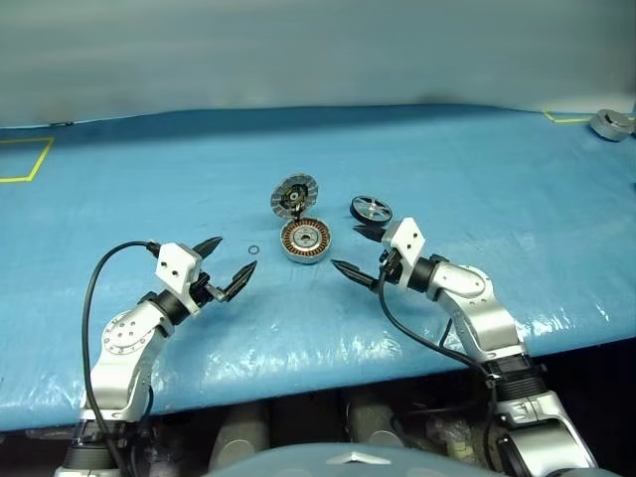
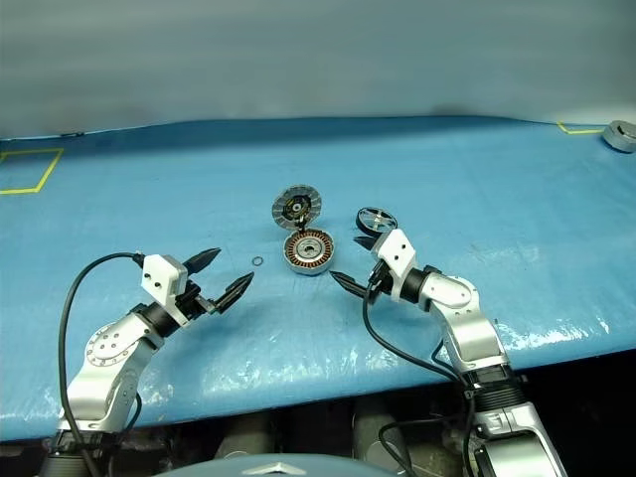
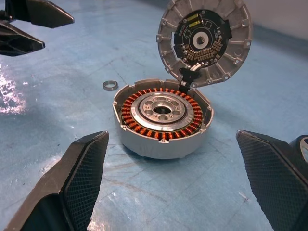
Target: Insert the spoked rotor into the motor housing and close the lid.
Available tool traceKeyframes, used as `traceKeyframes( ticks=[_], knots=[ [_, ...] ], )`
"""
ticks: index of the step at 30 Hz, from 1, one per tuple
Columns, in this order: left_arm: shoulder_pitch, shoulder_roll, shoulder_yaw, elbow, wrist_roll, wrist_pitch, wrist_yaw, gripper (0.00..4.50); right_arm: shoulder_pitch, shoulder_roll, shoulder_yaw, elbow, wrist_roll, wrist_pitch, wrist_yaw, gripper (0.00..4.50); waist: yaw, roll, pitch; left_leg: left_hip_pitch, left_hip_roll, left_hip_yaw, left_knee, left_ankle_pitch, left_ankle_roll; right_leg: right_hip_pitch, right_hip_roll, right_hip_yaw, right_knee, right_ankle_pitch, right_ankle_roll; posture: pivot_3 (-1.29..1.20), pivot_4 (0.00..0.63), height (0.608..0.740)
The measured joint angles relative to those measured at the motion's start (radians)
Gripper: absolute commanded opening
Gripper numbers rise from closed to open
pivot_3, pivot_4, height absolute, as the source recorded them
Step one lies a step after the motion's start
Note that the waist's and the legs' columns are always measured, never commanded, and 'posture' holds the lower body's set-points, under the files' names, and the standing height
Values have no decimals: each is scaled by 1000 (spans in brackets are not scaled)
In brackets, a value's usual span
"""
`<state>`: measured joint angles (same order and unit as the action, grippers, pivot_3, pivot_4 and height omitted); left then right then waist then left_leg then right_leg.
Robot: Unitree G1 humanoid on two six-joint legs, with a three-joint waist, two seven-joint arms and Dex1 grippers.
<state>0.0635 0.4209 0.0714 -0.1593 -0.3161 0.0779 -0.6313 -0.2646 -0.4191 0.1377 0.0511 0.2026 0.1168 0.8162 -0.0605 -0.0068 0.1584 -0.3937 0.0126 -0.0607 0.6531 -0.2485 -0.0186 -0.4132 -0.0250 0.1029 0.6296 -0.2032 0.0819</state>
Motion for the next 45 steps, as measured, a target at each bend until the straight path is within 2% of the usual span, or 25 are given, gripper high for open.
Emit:
traceKeyframes(
  ticks=[8,13,19,24,30,44,45],
  knots=[
    [-12,-15,-4,19,28,-6,4,4500,-90,-107,129,21,-150,-30,95,4472,-1,0,0,0,0,0,1,0,0,0,0,0,0,0,0,0,150,740],
    [-19,-28,-16,41,33,-9,5,4500,-304,-172,246,75,-280,-99,228,4472,-5,0,1,0,1,1,3,0,0,0,0,0,0,0,1,0,150,740],
    [-26,-37,-27,41,40,-19,19,4500,-537,-133,382,240,-415,-213,339,4472,-2,0,1,0,1,0,3,0,0,0,0,-1,0,5,-1,0,150,740],
    [6,-46,-30,39,42,-23,36,4500,-667,-58,459,451,-518,-300,349,4472,-2,0,1,-1,1,0,2,0,0,-1,-1,-1,0,5,-1,0,150,740],
    [34,-47,-29,36,42,-25,55,4500,-718,-2,484,610,-566,-382,341,4472,-2,0,1,-1,1,0,1,0,0,-1,-1,-2,0,5,-1,0,150,740],
    [38,-47,-30,35,43,-26,73,4500,-723,51,484,653,-594,-416,349,4472,-6,1,1,0,1,0,1,0,0,-1,-1,-2,1,5,-2,0,150,740],
    [36,-47,-31,35,45,-26,75,4500,-729,59,484,668,-597,-415,349,4297,-7,1,1,0,1,0,1,0,0,-1,-1,-2,1,5,-2,0,150,740]
  ],
)
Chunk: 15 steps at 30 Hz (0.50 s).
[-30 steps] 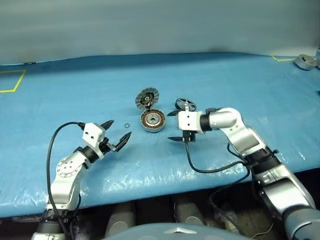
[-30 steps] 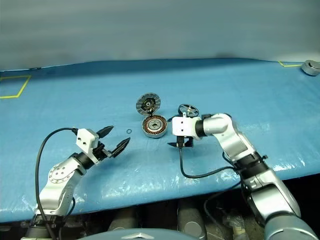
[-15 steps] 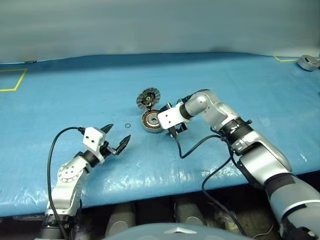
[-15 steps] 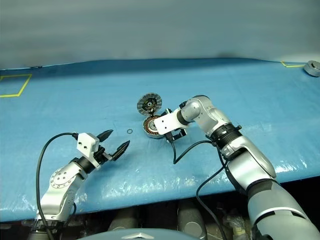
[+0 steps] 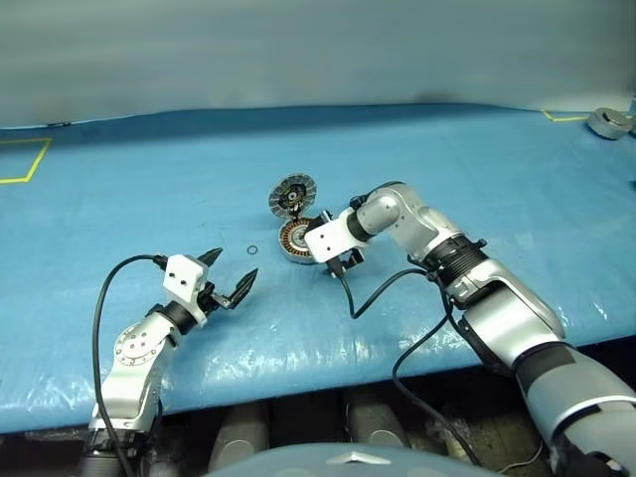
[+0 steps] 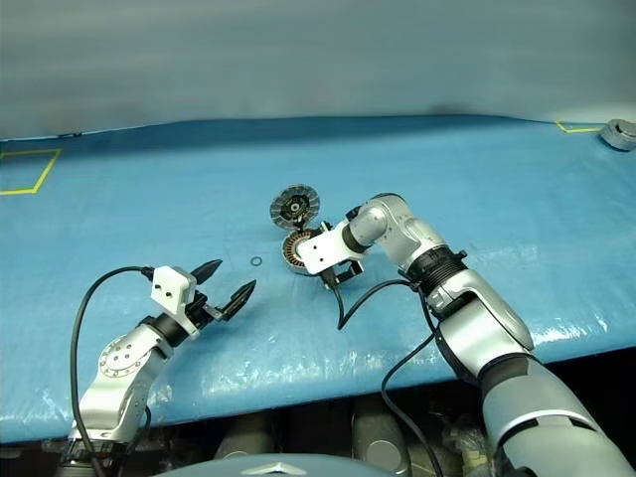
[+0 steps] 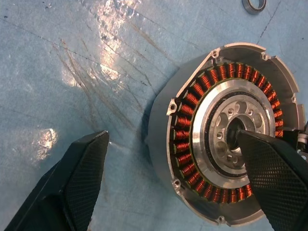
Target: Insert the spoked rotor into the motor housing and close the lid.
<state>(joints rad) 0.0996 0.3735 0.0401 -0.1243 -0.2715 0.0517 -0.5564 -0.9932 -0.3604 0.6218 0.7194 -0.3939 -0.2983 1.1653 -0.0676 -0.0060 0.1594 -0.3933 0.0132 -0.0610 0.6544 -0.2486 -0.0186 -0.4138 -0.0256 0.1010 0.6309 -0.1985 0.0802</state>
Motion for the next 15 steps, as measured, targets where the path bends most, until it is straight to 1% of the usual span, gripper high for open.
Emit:
traceKeyframes(
  ticks=[2,5,6,10,13,15],
  knots=[
    [-4,0,-5,0,11,0,4,4500,-13,13,0,38,-5,-2,-3,3896,-1,0,0,1,0,0,0,0,0,1,0,0,0,0,-1,0,150,740],
    [-4,0,-7,0,17,0,9,4500,-18,20,-3,60,-9,-18,-26,2896,-1,0,0,2,0,0,0,0,0,2,0,0,1,-1,-2,0,150,740],
    [-4,0,-7,0,17,0,10,4500,-18,20,-2,62,-11,-23,-36,2627,1,0,0,2,0,0,0,0,0,2,0,0,2,-1,-3,0,150,740],
    [3,1,-2,0,19,0,14,4500,-6,18,-5,34,-16,-22,-50,2627,1,0,0,2,0,0,0,0,0,1,0,0,3,-2,-3,0,150,740],
    [14,2,7,0,22,-1,21,4500,59,8,-28,-72,-12,30,-59,2627,1,0,0,1,0,-1,0,0,0,0,0,0,4,-2,-3,0,150,740],
    [15,3,12,0,26,-1,28,4500,126,6,-41,-194,-10,94,-58,2627,1,0,0,1,0,-1,-1,0,0,-1,0,-1,4,-2,-3,0,150,740]
  ],
)
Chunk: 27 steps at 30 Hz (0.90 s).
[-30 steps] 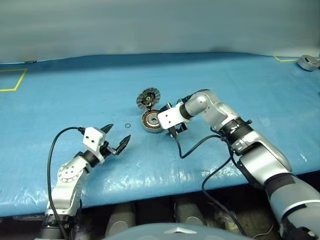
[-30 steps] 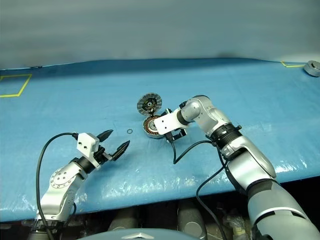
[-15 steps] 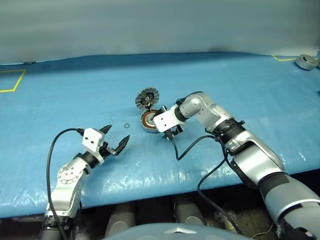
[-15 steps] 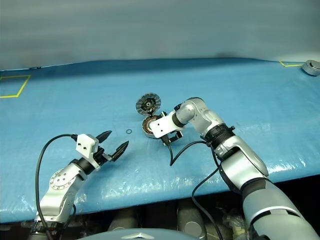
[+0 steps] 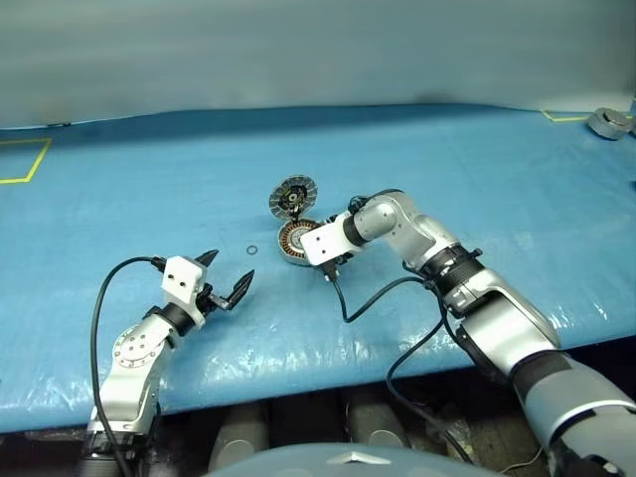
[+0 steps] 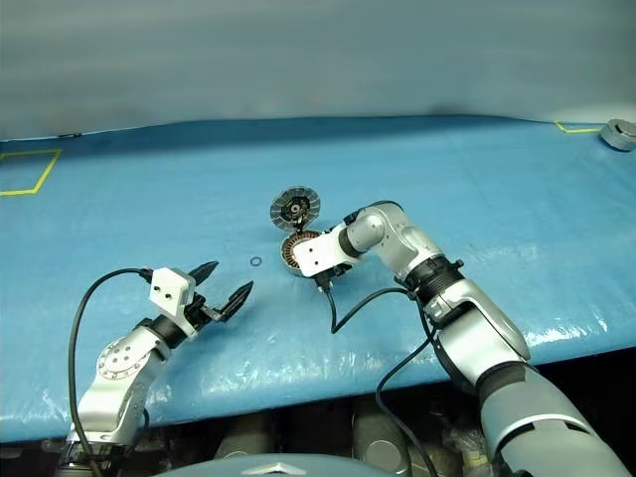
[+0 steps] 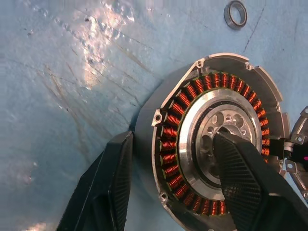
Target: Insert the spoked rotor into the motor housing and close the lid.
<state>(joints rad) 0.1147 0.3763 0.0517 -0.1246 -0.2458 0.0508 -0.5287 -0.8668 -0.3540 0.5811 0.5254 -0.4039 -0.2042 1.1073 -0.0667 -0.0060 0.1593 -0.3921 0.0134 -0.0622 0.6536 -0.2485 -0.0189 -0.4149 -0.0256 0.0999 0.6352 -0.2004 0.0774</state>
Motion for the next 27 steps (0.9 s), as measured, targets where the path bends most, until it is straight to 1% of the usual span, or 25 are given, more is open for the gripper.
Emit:
traceKeyframes(
  ticks=[4,7,9,13,15,22,27],
  knots=[
    [-2,0,0,0,9,1,11,4500,105,5,-2,-189,-13,126,-4,2627,-1,0,0,0,0,0,-1,0,0,-1,0,-1,3,-1,-1,0,150,740],
    [-9,1,2,2,32,2,33,4500,199,19,-2,-349,-32,257,-23,2627,1,0,0,1,0,-1,0,0,0,-1,0,-1,6,-2,-1,0,150,740],
    [-12,0,4,2,37,2,41,4500,257,25,1,-449,-63,352,-34,2627,3,0,0,1,0,-1,1,1,-1,-1,0,-2,7,-4,1,0,150,740],
    [-13,0,4,4,43,1,48,4500,323,23,11,-583,-100,501,-29,2627,5,0,0,1,0,-1,2,1,-2,-1,0,-2,7,-5,3,0,150,740],
    [-13,-1,4,4,45,1,48,4500,341,26,18,-625,-105,554,-24,2627,5,0,0,1,0,-1,3,1,-2,0,0,-2,7,-7,0,0,150,740],
    [-13,-2,4,4,48,0,49,4500,383,62,44,-741,-120,754,-24,2627,4,-1,0,0,0,-2,3,1,-2,-1,0,-2,7,-7,0,0,150,740],
    [-13,-3,4,4,49,0,50,4500,391,106,80,-785,-119,877,-41,2627,2,-1,0,0,0,-2,3,1,-2,-1,0,-3,7,-8,-1,0,150,740]
  ],
)
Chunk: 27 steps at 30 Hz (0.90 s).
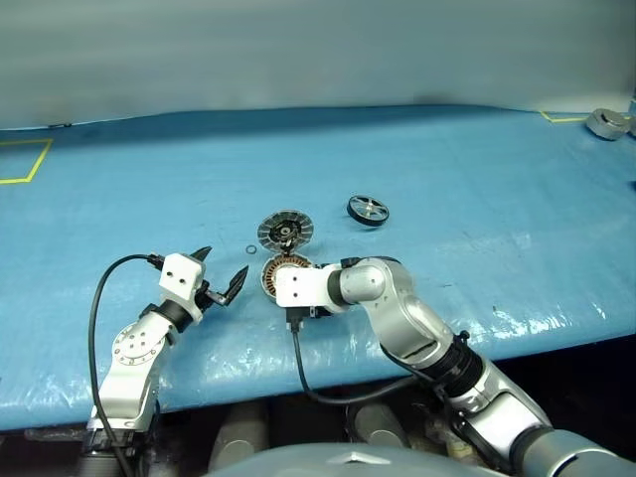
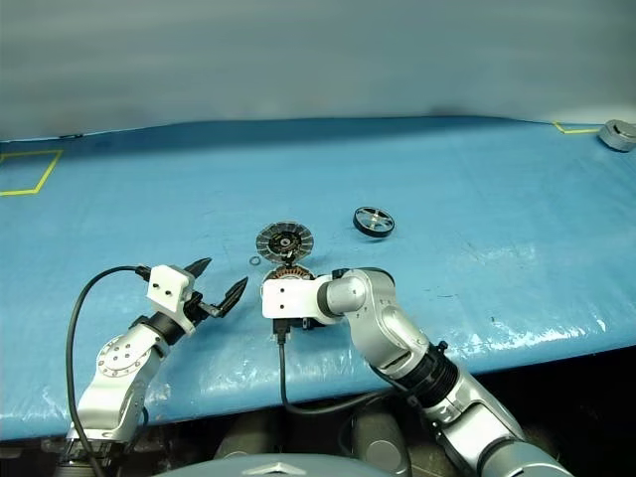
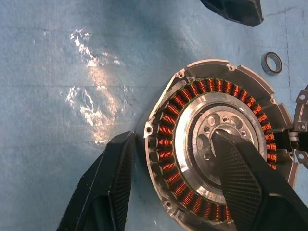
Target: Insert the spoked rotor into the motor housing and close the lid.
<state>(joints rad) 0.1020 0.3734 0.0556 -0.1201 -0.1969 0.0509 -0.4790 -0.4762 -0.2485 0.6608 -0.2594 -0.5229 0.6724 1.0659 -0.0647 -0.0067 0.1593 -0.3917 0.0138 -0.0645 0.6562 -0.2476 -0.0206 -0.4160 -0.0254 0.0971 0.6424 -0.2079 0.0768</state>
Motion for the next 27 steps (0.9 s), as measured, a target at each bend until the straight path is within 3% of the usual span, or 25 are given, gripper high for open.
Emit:
traceKeyframes(
  ticks=[4,10,14,20,27],
  knots=[
    [0,-1,0,0,1,0,1,4500,8,20,29,-20,9,57,-22,2805,0,0,0,0,0,0,0,0,0,0,0,0,0,0,0,0,150,740],
    [2,0,0,0,2,0,5,4500,8,12,55,-20,23,79,-55,4468,0,0,0,0,0,0,0,0,0,0,0,-1,0,-1,-1,0,150,740],
    [4,1,1,0,2,0,1,4500,10,21,21,-44,74,113,-71,4468,0,-1,0,0,0,-1,0,0,0,0,0,-1,0,-1,-1,0,150,740],
    [-2,27,1,0,1,-3,-36,4500,6,62,-135,-206,220,206,-93,4468,0,-1,0,-1,0,-2,0,0,0,0,0,-2,0,-1,-1,0,150,740],
    [-82,34,-11,62,20,-24,-72,4500,111,-96,-332,-256,357,170,-134,4468,10,-2,0,-2,0,-2,-1,0,0,0,-1,-2,-2,-2,-2,0,150,740]
  ],
)
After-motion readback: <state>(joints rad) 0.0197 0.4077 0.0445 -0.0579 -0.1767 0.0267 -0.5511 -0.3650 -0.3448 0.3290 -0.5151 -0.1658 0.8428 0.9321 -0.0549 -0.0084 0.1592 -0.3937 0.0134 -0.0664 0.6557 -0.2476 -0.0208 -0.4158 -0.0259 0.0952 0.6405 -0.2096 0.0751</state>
